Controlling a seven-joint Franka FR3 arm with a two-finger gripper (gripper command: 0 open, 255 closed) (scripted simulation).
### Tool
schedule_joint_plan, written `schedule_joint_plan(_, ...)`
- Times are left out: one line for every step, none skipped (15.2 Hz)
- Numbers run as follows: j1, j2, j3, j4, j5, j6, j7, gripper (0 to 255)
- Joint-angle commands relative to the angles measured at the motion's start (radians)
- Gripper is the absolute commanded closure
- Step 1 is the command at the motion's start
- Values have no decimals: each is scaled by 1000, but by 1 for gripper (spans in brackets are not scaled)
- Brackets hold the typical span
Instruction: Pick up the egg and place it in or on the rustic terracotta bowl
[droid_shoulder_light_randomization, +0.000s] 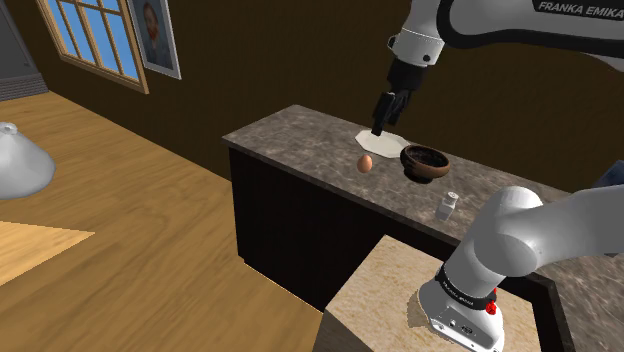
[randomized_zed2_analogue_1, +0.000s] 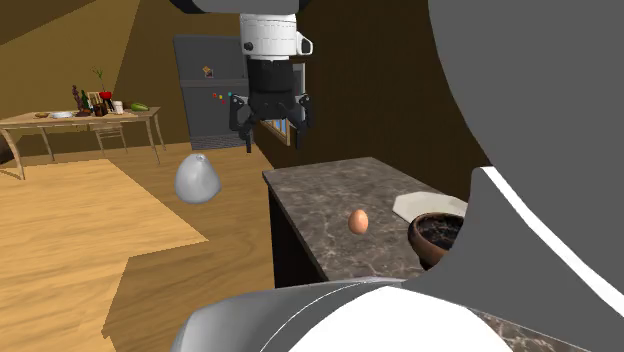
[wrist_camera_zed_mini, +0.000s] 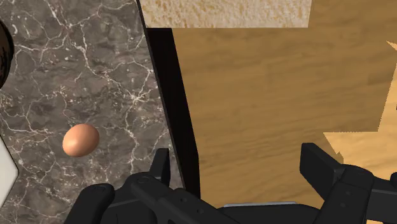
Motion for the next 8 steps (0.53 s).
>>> schedule_joint_plan(0,0,0,0,0,0,0,0)
schedule_joint_plan(-7,23,-8,-6,-13,19,-12,0)
schedule_joint_plan(-13,47,-16,-11,-26,38,-23,0)
schedule_joint_plan(-20,72,-24,-15,-39,58,-34,0)
schedule_joint_plan(-27,98,-32,-18,-52,77,-45,0)
schedule_joint_plan(-34,125,-40,-20,-65,96,-55,0)
schedule_joint_plan(-41,152,-47,-21,-78,115,-65,0)
schedule_joint_plan(-48,180,-55,-21,-91,134,-74,0)
